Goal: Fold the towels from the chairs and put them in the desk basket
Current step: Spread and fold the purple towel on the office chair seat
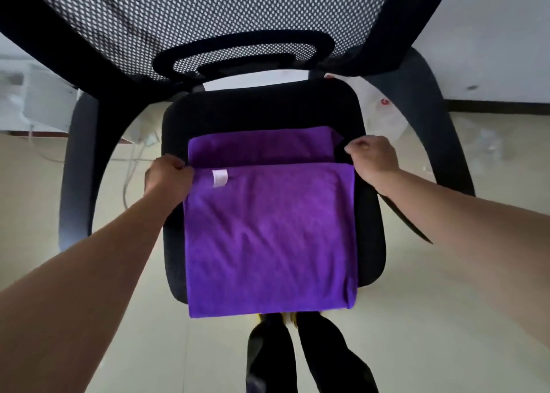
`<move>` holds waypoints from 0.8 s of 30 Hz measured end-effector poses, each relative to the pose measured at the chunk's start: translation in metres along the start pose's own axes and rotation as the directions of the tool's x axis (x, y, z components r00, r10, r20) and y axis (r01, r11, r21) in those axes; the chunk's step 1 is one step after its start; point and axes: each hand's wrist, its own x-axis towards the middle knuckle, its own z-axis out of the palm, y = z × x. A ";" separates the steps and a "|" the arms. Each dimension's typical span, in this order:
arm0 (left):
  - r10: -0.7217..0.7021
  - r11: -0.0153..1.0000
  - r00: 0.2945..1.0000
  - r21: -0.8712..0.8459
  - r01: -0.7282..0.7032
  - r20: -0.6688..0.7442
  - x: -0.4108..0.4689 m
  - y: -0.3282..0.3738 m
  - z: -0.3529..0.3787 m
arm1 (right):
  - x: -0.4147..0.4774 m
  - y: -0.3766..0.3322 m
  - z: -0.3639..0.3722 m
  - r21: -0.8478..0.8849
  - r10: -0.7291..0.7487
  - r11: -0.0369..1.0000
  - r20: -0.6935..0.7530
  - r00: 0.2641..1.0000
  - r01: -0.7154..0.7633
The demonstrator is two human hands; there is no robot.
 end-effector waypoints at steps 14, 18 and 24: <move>-0.116 0.894 0.988 -0.423 0.146 0.098 0.093 0.009 0.018 | 0.060 -0.029 0.006 0.296 0.081 0.955 -0.169 0.982 -0.028; -0.130 0.867 0.987 -0.471 0.160 0.096 0.107 0.006 0.025 | 0.074 -0.026 0.017 0.020 -0.022 0.999 -0.256 0.966 0.028; 0.186 0.981 0.949 -0.003 -0.193 -0.254 0.077 0.012 0.018 | 0.054 -0.022 0.016 -0.169 -0.139 0.981 -0.291 0.946 0.092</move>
